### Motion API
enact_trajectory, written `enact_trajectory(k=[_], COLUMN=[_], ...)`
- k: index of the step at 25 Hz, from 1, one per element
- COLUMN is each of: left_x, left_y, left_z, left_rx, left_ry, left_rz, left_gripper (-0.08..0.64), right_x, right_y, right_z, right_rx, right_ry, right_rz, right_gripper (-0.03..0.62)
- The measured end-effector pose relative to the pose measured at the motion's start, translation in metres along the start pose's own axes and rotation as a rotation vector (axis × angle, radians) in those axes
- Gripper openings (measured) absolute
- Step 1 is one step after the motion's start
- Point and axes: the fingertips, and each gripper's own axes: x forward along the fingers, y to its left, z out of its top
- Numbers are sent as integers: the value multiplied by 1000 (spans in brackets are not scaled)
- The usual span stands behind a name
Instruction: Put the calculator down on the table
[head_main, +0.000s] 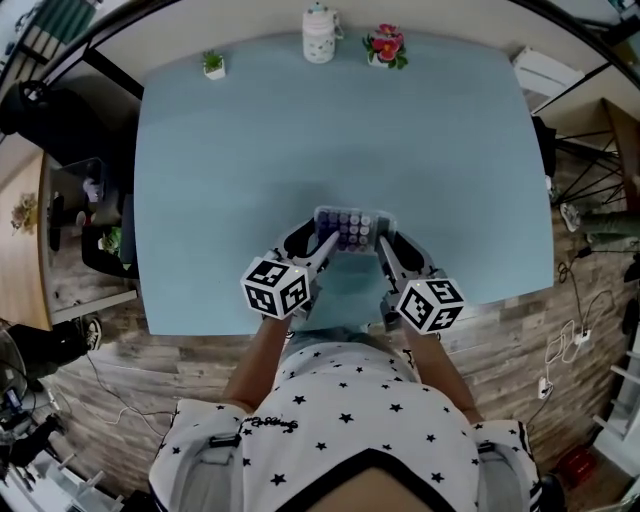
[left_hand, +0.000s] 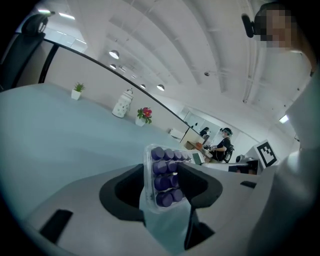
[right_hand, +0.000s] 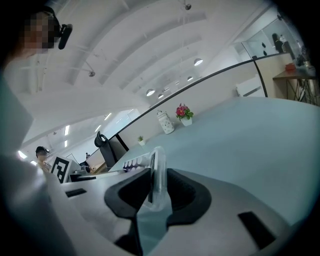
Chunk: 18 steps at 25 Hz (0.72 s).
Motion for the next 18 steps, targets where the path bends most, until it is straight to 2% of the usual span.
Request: enact_trajectory(k=[12,18], left_x=[14,19], left_y=[28,33], left_z=[-22,-24], left_rx=[-47,-10], left_ry=[87,116], left_rz=[24,37], left_gripper=[216,216], right_x=[27,35], right_y=[-13,-20], right_z=[-22,-30], right_rx=[13,22], right_ry=[100,121], right_rz=[-31,-45], right_gripper=[100,107])
